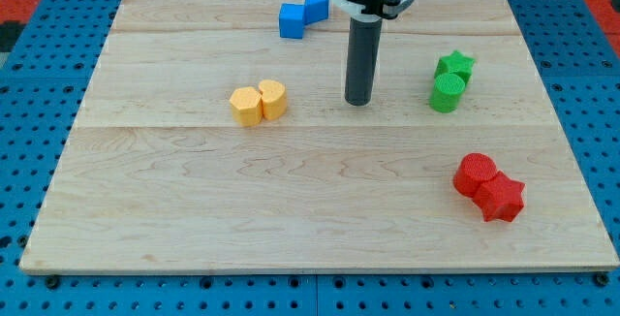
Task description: Push the red circle towards center
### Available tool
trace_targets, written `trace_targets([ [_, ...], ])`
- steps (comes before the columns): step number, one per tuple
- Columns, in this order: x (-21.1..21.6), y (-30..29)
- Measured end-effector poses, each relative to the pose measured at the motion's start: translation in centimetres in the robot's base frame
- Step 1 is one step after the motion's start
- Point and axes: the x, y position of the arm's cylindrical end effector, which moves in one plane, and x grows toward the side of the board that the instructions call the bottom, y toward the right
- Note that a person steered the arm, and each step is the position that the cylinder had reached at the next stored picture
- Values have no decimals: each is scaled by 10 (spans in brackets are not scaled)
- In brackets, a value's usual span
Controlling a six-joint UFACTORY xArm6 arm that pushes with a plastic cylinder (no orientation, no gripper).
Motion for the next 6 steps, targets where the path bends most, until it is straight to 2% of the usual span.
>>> trace_targets([
  [1, 0, 0],
  [3, 5, 43],
  [6, 79, 171],
])
